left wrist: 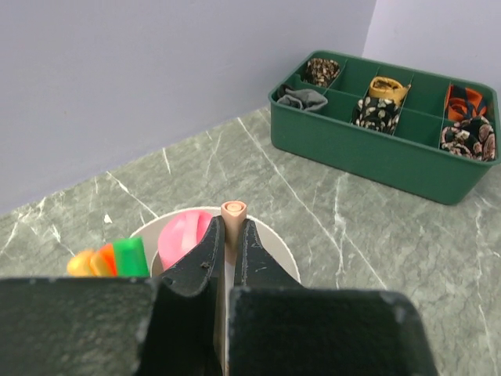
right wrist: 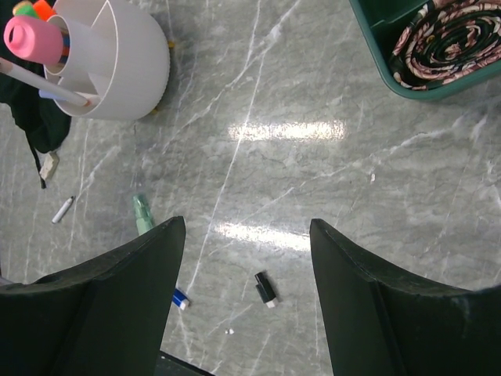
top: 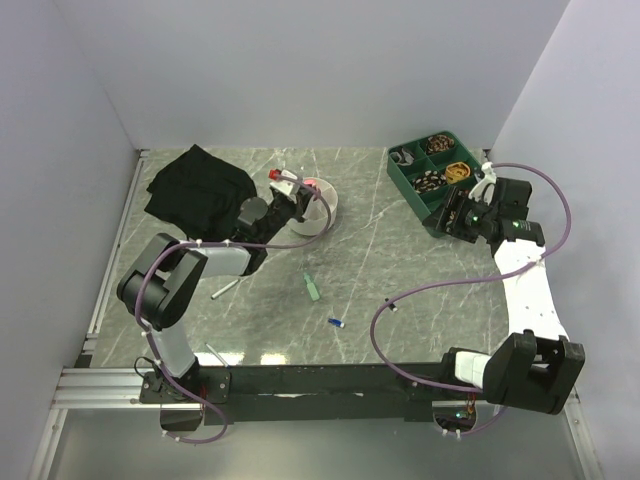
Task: Sort the stationery into containers
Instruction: Place the pen in the storage box.
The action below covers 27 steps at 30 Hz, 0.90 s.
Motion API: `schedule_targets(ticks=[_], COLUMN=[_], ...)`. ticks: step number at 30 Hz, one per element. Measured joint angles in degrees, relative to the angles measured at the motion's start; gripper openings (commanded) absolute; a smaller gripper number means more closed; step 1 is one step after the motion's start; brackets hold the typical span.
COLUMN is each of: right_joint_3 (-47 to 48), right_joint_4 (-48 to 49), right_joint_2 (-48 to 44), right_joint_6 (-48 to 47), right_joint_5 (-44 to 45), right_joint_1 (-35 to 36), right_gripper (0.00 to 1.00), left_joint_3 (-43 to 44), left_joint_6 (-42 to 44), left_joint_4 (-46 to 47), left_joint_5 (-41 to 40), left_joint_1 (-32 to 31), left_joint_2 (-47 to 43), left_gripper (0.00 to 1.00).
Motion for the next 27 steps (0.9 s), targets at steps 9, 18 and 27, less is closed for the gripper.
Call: schedule_targets(ticks=[9,18,27], right_joint_3=[0.0,0.0,0.0], right_joint_4=[-0.2,-0.3,-0.3], right_joint_2=[0.3,0.3,0.3], right_joint_6=[-0.3,-0.7,-0.8], right_joint_5=[0.2,0.3,0.3], right_joint_1=[0.6,1.0,1.2], right_gripper=[0.73,0.73,0.73], left_joint_3=[-2.7,-4.1,-4.9], left_joint_6=[1.3,1.9,2.5], left_joint_4=[2.6,2.9,-1.2], left_joint_5=[-0.9,-7.9,-19.3], left_joint_1=[-0.5,-0.8,-0.7], left_joint_2=[0.0,-0.8,-5.6], left_gripper=[0.01,0.4,0.57])
